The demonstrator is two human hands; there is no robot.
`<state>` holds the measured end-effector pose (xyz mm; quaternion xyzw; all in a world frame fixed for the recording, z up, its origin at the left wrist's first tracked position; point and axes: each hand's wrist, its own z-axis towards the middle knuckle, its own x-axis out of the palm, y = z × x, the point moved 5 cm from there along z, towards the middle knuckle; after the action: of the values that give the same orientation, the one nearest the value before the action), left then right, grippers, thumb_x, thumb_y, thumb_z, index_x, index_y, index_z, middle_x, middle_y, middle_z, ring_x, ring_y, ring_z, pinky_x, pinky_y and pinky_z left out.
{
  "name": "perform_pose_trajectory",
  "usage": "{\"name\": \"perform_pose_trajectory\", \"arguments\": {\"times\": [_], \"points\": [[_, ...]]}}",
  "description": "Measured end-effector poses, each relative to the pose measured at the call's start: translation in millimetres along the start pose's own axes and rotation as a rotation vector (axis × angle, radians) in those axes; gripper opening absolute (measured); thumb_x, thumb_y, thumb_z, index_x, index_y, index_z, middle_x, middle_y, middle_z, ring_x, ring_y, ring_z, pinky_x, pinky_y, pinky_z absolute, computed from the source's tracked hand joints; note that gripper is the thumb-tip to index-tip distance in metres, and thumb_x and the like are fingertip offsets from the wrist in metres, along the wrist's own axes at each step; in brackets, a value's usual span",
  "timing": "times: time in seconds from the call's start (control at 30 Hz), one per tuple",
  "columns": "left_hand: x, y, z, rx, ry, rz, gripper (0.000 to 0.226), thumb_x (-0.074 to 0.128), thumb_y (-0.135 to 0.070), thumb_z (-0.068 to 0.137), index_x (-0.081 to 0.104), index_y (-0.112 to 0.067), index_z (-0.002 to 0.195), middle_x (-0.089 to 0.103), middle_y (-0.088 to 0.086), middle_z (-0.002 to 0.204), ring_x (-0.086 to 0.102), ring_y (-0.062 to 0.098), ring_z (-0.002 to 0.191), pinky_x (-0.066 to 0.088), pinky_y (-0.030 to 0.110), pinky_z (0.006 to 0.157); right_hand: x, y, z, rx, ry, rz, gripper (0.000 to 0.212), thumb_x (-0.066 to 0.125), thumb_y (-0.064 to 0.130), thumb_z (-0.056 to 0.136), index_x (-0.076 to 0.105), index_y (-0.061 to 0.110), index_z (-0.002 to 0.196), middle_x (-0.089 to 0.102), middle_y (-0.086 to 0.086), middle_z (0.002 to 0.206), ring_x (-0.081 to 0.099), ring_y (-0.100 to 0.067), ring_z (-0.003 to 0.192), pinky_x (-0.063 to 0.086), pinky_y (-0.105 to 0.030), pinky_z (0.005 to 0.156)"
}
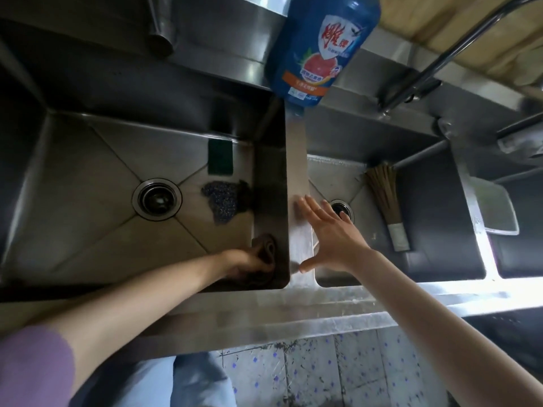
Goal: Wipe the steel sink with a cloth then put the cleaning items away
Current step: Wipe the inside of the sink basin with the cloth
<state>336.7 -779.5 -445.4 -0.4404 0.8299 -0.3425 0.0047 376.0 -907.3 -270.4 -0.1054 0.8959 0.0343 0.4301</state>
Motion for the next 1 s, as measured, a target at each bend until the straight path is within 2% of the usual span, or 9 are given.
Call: {"name": "perform_pose_trajectory", "arguments": {"times": [0.1,0.17,0.3,0.37,0.6,0.7,0.8,0.87,1.0], "points": [[0.7,0.3,4.6,0.011,-0.010,0.022,0.084,0.066,-0.010,0.087,0.011,-0.015,0.150,0.039,0.016,0.144,0.043,0.033,0.129,0.038,0.042,0.107,-4.3,4.3,7.5,-0.004,0.002,-0.020,0.143,0.079,0.064,0.053,-0.021,0.029,0.148,-0.017,0.012,0.158,-0.009,-0.022,0.147,0.009,-0.051,0.117],[-2.9,1.7,10.8,0.048,-0.020,0.012,0.096,0.073,-0.016,0.081,0.008,-0.015,0.151,0.035,0.015,0.147,0.042,0.033,0.130,0.038,0.044,0.108,-5.2,6.1,11.3,-0.005,0.006,-0.041,0.145,0.079,0.066,0.052,-0.023,0.028,0.147,-0.019,0.012,0.157,-0.011,-0.023,0.147,0.007,-0.050,0.117],[-12.0,-0.1,15.8,0.131,-0.110,0.181,0.099,0.069,-0.011,0.084,-0.003,-0.016,0.151,0.000,0.008,0.158,0.013,0.027,0.144,0.021,0.027,0.112,-5.1,7.3,15.8,-0.003,0.037,-0.071,0.148,0.079,0.066,0.051,-0.026,0.026,0.146,-0.024,0.011,0.156,-0.015,-0.023,0.146,0.005,-0.049,0.117],[-16.6,1.2,23.8,0.167,-0.127,0.191,0.104,0.070,-0.011,0.083,-0.008,-0.016,0.151,-0.006,0.009,0.158,0.008,0.024,0.145,0.020,0.022,0.109,-5.2,8.3,17.6,-0.007,0.044,-0.076,0.149,0.080,0.066,0.050,-0.026,0.026,0.146,-0.025,0.011,0.156,-0.015,-0.023,0.146,0.005,-0.049,0.117],[-17.7,8.4,25.7,0.210,-0.126,0.166,0.119,0.079,-0.028,0.070,-0.006,-0.017,0.151,-0.005,0.009,0.159,0.002,0.024,0.146,0.014,0.037,0.119,-4.2,6.3,21.2,-0.011,0.062,-0.050,0.152,0.081,0.067,0.047,-0.031,0.029,0.143,-0.028,0.013,0.154,-0.011,-0.022,0.147,0.007,-0.048,0.118],[-21.4,14.2,31.0,0.195,-0.149,0.153,0.114,0.078,-0.031,0.065,0.005,-0.013,0.152,0.008,0.009,0.158,0.014,0.024,0.145,0.017,0.038,0.118,-2.9,5.8,23.6,-0.017,0.065,-0.052,0.154,0.080,0.068,0.046,-0.034,0.030,0.141,-0.032,0.014,0.151,-0.010,-0.022,0.147,0.011,-0.051,0.119],[-23.9,13.4,32.7,0.142,-0.073,0.040,0.072,0.070,-0.012,0.082,0.034,-0.004,0.143,0.039,0.021,0.145,0.042,0.032,0.131,0.033,0.042,0.111,-3.1,6.0,24.2,-0.021,0.066,-0.051,0.154,0.080,0.069,0.046,-0.036,0.030,0.140,-0.032,0.013,0.152,-0.010,-0.021,0.147,0.013,-0.052,0.119],[-23.2,14.4,38.6,0.135,-0.059,0.005,0.055,0.061,-0.002,0.088,0.039,-0.002,0.139,0.047,0.021,0.137,0.048,0.034,0.125,0.039,0.038,0.106,-2.9,5.8,24.0,-0.022,0.064,-0.049,0.154,0.080,0.068,0.046,-0.035,0.030,0.140,-0.030,0.013,0.153,-0.009,-0.021,0.147,0.013,-0.052,0.119],[-26.2,12.9,39.4,0.176,-0.149,0.019,0.060,0.068,-0.006,0.083,0.043,-0.001,0.137,0.050,0.018,0.134,0.049,0.032,0.124,0.040,0.033,0.102,-2.2,5.1,25.1,-0.020,0.061,-0.041,0.154,0.081,0.068,0.046,-0.035,0.031,0.140,-0.030,0.013,0.153,-0.009,-0.021,0.147,0.014,-0.052,0.119]]}}
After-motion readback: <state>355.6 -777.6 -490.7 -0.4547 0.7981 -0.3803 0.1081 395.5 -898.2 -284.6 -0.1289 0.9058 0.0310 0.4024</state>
